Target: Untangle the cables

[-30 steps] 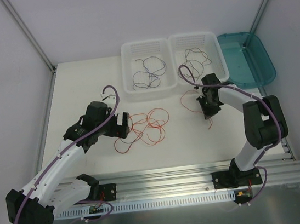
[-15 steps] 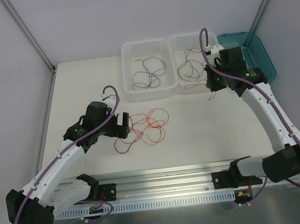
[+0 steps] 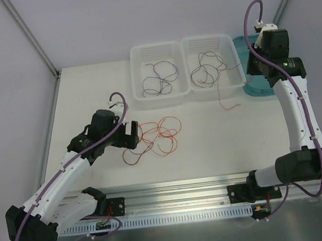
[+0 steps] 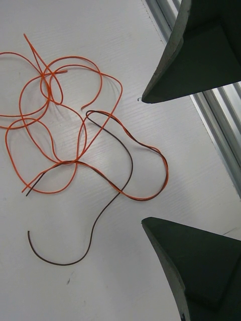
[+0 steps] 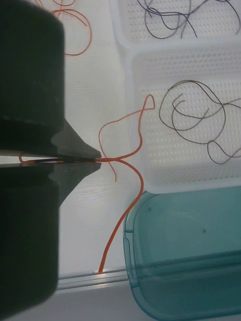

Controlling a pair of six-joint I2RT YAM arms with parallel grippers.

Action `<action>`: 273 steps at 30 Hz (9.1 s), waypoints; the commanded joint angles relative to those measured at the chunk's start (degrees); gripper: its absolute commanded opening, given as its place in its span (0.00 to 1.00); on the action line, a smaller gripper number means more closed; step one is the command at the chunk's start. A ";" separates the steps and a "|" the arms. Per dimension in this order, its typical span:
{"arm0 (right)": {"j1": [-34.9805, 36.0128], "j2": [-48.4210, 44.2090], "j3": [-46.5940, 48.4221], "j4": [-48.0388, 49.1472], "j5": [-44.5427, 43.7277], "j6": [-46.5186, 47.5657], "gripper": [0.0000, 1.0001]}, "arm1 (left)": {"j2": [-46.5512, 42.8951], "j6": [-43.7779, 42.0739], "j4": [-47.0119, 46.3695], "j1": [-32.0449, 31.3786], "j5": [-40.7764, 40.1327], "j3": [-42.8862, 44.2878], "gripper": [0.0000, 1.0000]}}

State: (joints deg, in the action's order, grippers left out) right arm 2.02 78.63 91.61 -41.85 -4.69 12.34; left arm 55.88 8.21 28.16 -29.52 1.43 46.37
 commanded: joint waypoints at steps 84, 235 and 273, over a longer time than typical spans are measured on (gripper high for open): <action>29.08 4.42 -25.24 21.97 25.68 -1.79 0.79 | 0.37 0.14 -0.83 0.69 0.77 -0.40 0.99; 26.36 -3.22 -50.22 20.93 0.67 -25.16 0.26 | 7.40 15.52 -6.19 -5.72 12.46 3.64 0.99; 32.96 1.36 -48.12 16.63 -11.13 -30.54 0.01 | 3.19 12.89 -4.88 -5.73 10.53 4.25 0.99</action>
State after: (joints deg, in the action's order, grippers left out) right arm 34.74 83.33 42.74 -22.55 -17.30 -19.51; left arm 60.66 23.03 23.07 -34.89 12.91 48.80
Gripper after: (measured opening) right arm 0.020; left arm 0.991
